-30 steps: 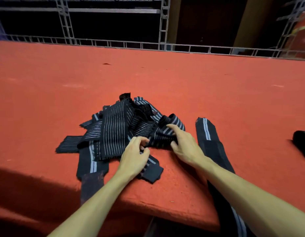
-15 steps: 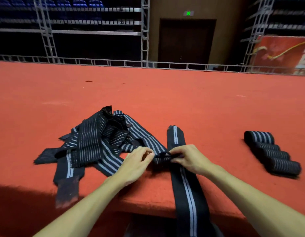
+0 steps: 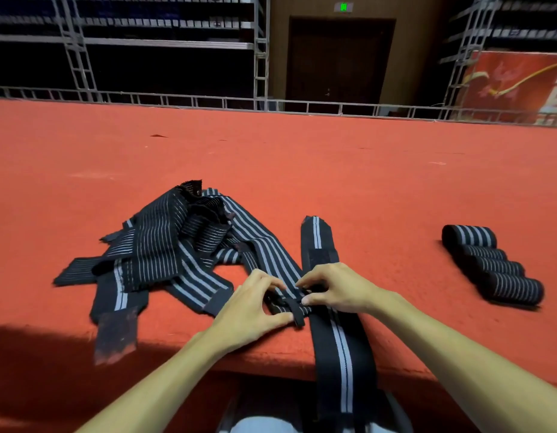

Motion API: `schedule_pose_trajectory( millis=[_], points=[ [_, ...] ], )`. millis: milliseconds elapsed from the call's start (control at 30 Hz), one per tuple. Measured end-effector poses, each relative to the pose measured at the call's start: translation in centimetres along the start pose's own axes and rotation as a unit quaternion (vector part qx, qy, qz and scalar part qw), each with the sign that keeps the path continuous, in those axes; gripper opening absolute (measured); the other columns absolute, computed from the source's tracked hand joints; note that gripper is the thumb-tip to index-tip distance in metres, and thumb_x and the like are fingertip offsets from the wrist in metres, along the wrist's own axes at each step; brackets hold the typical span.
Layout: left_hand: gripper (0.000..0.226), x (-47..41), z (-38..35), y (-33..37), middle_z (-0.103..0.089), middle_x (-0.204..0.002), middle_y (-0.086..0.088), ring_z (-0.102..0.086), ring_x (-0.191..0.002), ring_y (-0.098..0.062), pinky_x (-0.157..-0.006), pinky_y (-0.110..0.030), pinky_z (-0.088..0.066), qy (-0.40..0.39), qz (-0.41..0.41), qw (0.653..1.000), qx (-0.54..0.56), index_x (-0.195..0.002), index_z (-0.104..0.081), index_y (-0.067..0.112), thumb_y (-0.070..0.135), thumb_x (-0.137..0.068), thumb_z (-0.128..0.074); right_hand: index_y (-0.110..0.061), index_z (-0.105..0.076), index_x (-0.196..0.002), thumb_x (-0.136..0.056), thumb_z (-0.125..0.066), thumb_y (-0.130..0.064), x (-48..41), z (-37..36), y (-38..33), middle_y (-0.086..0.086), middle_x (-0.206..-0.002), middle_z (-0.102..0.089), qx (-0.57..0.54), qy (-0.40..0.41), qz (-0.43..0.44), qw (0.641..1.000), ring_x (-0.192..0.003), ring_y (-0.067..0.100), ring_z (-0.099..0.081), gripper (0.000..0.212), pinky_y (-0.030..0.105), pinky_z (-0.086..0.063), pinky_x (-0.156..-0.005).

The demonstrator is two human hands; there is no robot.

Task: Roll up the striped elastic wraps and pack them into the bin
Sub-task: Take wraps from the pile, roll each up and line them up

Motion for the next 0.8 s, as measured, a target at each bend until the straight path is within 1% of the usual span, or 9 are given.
schedule_pose_trajectory(
  millis=[100,200,300,433,500,567,667,733,800],
  points=[
    [0.031,0.3,0.6,-0.4,-0.055,-0.093,0.019,-0.054,-0.092,0.001,-0.085,-0.030,-0.048,0.032,0.016,0.999,0.009,-0.095,-0.049,0.038,0.041,-0.074,-0.072,-0.019,-0.074,-0.105,-0.083,-0.073,-0.030,-1.0,0.0,-0.2,-0.007,-0.104,-0.069,0.035,0.012,0.011,0.999,-0.098,0.006,-0.060,0.025,0.009,-0.040,-0.076],
    [0.029,0.2,1.1,-0.2,-0.060,-0.084,0.017,-0.058,-0.087,0.000,-0.084,-0.034,-0.049,0.032,0.027,0.999,0.007,-0.094,-0.050,0.039,0.020,-0.082,-0.069,-0.021,-0.072,-0.092,-0.091,-0.062,-0.027,-1.6,0.4,-0.4,-0.005,-0.090,-0.068,0.067,0.036,0.005,0.997,-0.086,0.014,-0.061,0.011,0.030,-0.048,-0.076],
    [0.035,-0.3,2.6,0.3,-0.058,-0.080,0.012,-0.057,-0.081,-0.003,-0.078,-0.033,-0.050,0.029,0.016,0.999,0.005,-0.106,-0.053,0.035,0.012,-0.081,-0.062,-0.020,-0.063,-0.087,-0.095,-0.054,-0.022,-1.7,1.4,-0.5,-0.002,-0.080,-0.064,0.058,0.077,-0.002,0.995,-0.079,0.020,-0.059,0.012,0.037,-0.047,-0.071],
    [0.040,-0.2,6.1,0.3,-0.050,-0.078,0.010,-0.049,-0.069,-0.004,-0.070,-0.028,-0.046,0.010,-0.006,0.998,-0.055,-0.109,-0.062,0.029,0.010,-0.074,-0.057,-0.014,-0.061,-0.088,-0.096,-0.052,-0.015,-1.0,4.3,0.3,0.003,-0.081,-0.065,-0.011,0.143,-0.023,0.989,-0.076,0.020,-0.056,0.012,0.027,-0.037,-0.065],
    [0.030,0.2,7.4,-0.3,-0.047,-0.080,0.011,-0.050,-0.075,-0.005,-0.078,-0.032,-0.046,-0.032,-0.005,0.989,-0.147,-0.097,-0.070,0.027,0.012,-0.077,-0.055,-0.015,-0.061,-0.086,-0.096,-0.052,-0.014,-0.6,4.6,0.6,0.002,-0.076,-0.063,0.015,0.106,-0.027,0.994,-0.068,0.016,-0.052,0.014,0.022,-0.034,-0.058],
    [0.028,0.7,8.6,-1.4,-0.050,-0.078,0.013,-0.052,-0.077,-0.007,-0.086,-0.031,-0.044,-0.074,0.035,0.969,-0.234,-0.090,-0.075,0.029,0.015,-0.081,-0.052,-0.015,-0.062,-0.085,-0.095,-0.049,-0.010,-0.2,4.4,0.6,0.004,-0.075,-0.064,0.060,0.060,-0.023,0.996,-0.067,0.018,-0.052,0.017,0.027,-0.036,-0.058],
    [0.027,1.0,9.3,-2.3,-0.061,-0.075,0.011,-0.053,-0.073,-0.006,-0.090,-0.029,-0.037,-0.114,0.098,0.951,-0.271,-0.080,-0.073,0.031,0.024,-0.082,-0.046,-0.015,-0.060,-0.081,-0.094,-0.047,-0.010,0.8,4.8,0.7,0.005,-0.072,-0.062,0.073,0.037,-0.027,0.996,-0.064,0.018,-0.050,0.019,0.030,-0.035,-0.056],
    [0.027,0.4,9.2,-1.3,-0.064,-0.077,0.003,-0.055,-0.076,-0.012,-0.088,-0.033,-0.035,-0.088,0.091,0.949,-0.288,-0.068,-0.064,0.026,0.031,-0.082,-0.042,-0.012,-0.059,-0.078,-0.092,-0.047,-0.009,1.7,5.6,1.1,0.004,-0.068,-0.059,0.067,0.034,-0.033,0.997,-0.060,0.014,-0.043,0.019,0.027,-0.031,-0.053],
    [0.027,-0.7,8.3,0.4,-0.063,-0.081,0.002,-0.055,-0.079,-0.014,-0.086,-0.033,-0.033,-0.051,0.071,0.954,-0.287,-0.075,-0.066,0.021,0.031,-0.084,-0.042,-0.010,-0.058,-0.078,-0.089,-0.045,-0.008,2.9,6.3,2.0,0.004,-0.064,-0.055,0.074,0.029,-0.048,0.996,-0.058,0.014,-0.040,0.017,0.029,-0.031,-0.053]
  ],
)
Point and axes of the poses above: each hand's wrist, its own x-axis away from the middle knuckle, its own z-axis out of the back of the hand, y = z × x, the point moved 9 cm from there along -x, towards the middle knuckle
